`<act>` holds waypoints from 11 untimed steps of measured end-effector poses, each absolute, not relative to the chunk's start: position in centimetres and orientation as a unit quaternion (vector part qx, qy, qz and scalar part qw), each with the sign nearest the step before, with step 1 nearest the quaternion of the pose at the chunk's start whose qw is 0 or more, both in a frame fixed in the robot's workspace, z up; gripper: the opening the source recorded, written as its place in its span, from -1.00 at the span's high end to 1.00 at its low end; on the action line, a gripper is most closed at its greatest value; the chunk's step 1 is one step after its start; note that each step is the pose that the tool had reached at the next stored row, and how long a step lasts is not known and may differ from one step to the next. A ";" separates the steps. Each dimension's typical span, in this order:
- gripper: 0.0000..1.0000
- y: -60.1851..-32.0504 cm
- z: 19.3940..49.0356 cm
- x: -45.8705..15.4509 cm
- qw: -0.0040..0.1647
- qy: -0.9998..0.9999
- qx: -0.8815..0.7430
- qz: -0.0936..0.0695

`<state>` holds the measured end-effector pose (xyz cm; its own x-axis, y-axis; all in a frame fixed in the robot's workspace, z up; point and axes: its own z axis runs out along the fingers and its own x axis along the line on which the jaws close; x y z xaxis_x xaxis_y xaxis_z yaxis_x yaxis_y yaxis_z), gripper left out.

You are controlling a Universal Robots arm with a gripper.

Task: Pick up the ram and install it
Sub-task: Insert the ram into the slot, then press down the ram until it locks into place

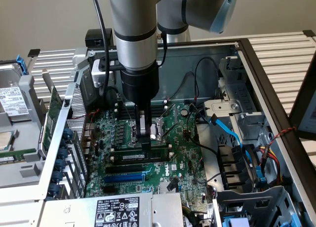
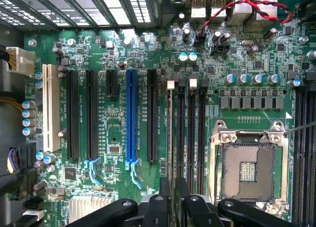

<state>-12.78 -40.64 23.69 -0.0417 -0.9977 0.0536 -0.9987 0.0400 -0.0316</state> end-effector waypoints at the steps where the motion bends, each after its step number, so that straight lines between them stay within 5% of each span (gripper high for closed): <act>1: 0.61 -40.6 23.8 -12.8 0.008 -0.721 0.692 0.029; 11: 0.61 -40.7 24.5 -12.8 0.003 -0.721 0.692 0.024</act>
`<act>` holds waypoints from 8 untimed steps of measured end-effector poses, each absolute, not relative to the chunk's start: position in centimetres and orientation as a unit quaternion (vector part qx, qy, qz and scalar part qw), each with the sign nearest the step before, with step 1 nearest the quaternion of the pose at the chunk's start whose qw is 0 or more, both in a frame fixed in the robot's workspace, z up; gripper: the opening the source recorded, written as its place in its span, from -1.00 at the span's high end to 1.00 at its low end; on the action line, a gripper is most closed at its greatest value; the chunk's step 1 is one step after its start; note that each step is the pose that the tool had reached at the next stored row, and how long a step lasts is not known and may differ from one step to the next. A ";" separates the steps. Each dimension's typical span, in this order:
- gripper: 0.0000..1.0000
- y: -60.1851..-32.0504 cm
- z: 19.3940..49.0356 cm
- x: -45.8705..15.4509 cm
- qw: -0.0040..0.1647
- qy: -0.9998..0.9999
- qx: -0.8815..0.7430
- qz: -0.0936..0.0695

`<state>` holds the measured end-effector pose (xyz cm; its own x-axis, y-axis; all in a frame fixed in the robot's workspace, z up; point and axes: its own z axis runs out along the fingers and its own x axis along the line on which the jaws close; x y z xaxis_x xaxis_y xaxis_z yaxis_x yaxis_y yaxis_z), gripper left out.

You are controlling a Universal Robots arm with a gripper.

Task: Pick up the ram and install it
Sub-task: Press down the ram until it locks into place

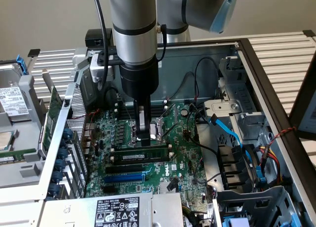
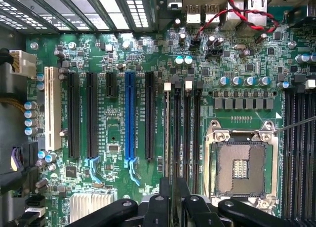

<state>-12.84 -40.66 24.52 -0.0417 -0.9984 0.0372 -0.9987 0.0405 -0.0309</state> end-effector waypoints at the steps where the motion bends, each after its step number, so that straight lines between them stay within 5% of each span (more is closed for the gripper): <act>1: 0.61 -40.7 24.5 -12.9 0.003 -0.721 0.692 0.024; 8: 0.61 -40.7 24.7 -13.5 0.002 -0.721 0.692 0.023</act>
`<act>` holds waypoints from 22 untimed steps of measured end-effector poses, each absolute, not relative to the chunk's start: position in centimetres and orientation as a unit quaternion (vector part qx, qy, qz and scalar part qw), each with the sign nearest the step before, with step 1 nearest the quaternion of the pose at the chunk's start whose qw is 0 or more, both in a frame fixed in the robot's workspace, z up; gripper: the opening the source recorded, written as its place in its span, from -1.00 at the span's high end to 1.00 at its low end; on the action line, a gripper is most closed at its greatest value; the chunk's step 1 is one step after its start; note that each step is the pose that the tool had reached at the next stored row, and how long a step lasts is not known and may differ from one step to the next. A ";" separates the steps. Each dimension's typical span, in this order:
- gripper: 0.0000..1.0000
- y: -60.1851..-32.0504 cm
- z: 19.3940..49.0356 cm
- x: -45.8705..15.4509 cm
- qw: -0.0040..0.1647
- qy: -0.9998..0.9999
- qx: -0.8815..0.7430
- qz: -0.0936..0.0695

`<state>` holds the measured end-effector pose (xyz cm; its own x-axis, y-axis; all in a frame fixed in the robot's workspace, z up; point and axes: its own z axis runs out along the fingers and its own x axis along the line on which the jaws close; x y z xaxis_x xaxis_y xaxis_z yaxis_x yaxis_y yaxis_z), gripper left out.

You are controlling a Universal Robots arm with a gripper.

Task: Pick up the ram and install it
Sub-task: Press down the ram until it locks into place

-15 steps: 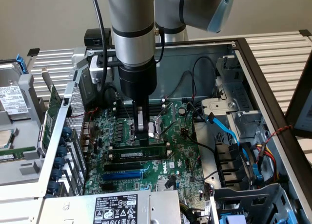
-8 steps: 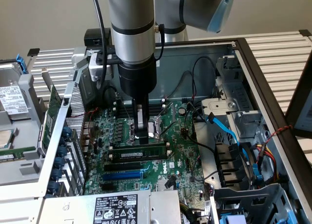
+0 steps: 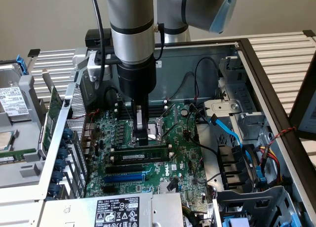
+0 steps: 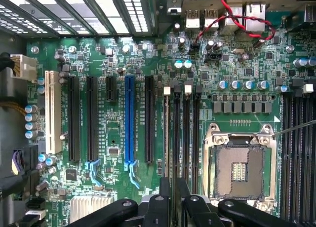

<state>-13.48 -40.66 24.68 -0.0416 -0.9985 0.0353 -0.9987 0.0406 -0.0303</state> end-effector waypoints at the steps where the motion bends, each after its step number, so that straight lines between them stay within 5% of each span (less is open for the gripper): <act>1: 0.61 -40.7 24.7 -13.7 0.002 -0.721 0.692 0.023; 4: 0.78 -40.7 24.7 -14.2 0.002 -0.721 0.692 0.023; 22: 0.80 -40.7 23.7 -14.3 0.007 -0.721 0.692 0.028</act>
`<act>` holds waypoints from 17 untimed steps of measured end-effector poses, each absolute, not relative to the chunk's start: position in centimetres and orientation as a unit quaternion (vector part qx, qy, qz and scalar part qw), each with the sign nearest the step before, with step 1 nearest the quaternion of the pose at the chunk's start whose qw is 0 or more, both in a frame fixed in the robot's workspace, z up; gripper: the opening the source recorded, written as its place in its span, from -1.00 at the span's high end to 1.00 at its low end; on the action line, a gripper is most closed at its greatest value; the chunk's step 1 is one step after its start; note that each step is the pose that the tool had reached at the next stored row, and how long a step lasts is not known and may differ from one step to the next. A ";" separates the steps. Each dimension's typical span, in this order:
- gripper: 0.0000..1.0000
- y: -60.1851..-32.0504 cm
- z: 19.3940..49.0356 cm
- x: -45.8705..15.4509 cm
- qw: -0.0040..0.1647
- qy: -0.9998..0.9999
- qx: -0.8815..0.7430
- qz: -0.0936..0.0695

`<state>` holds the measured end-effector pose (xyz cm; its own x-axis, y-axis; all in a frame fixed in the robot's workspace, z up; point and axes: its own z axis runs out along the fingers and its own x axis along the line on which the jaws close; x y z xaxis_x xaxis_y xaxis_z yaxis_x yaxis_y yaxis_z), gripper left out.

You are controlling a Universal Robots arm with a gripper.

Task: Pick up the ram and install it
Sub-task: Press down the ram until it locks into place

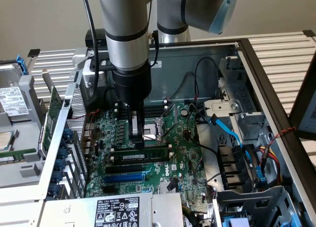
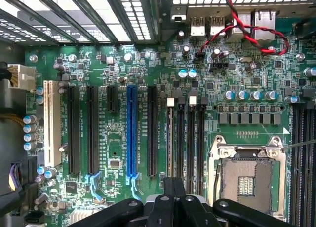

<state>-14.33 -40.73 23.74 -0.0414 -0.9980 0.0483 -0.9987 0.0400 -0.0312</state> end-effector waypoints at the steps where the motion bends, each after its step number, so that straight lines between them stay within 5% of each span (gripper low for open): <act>1: 0.80 -40.7 23.7 -14.3 0.007 -0.721 0.692 0.028; 17: 0.80 -40.7 23.2 -14.3 0.002 -0.719 0.694 0.027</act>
<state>-14.32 -40.73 23.20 -0.0363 -0.9985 0.0413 -0.9988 0.0348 -0.0358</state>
